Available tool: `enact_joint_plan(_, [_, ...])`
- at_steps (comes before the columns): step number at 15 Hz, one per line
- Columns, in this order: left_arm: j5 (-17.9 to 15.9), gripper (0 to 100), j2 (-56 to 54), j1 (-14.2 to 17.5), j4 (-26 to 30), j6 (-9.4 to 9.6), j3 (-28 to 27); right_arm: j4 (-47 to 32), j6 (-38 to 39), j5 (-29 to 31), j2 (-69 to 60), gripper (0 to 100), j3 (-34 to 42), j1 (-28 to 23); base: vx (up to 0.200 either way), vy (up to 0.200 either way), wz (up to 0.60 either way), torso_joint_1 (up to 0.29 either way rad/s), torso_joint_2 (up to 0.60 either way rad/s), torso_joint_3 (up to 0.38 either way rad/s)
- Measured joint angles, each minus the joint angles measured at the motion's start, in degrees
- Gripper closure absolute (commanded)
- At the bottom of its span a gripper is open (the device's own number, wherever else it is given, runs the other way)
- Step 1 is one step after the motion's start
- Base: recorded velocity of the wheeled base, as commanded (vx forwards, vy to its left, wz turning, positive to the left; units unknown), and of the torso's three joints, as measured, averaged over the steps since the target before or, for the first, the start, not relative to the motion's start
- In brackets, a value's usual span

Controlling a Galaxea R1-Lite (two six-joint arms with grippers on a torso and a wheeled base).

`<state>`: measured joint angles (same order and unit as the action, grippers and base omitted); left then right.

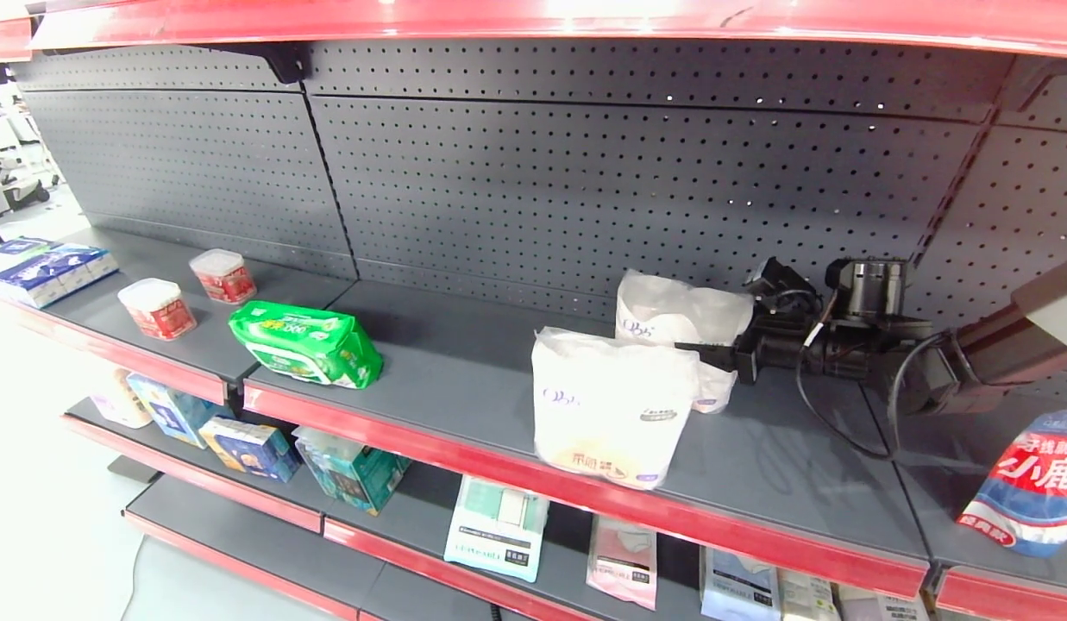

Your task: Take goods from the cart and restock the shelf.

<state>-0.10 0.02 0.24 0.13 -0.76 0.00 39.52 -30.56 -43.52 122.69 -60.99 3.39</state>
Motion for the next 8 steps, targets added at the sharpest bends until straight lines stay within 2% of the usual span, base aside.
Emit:
enact_joint_plan(2, [0.00, 0, 0.00, 0.00, 0.00, 0.00, 0.00, 0.22, -0.23, -2.13, 0.52, 100, 0.27, 0.00, 0.000, 0.000, 0.00, 0.000, 0.00, 0.000])
enact_joint_plan(8, [0.00, 0, 0.00, 0.00, 0.02, -0.02, 0.00, 0.33, 0.84, -2.55, 1.54, 100, -0.34, 1.99, 0.000, 0.000, 0.00, 0.000, 0.00, 0.000])
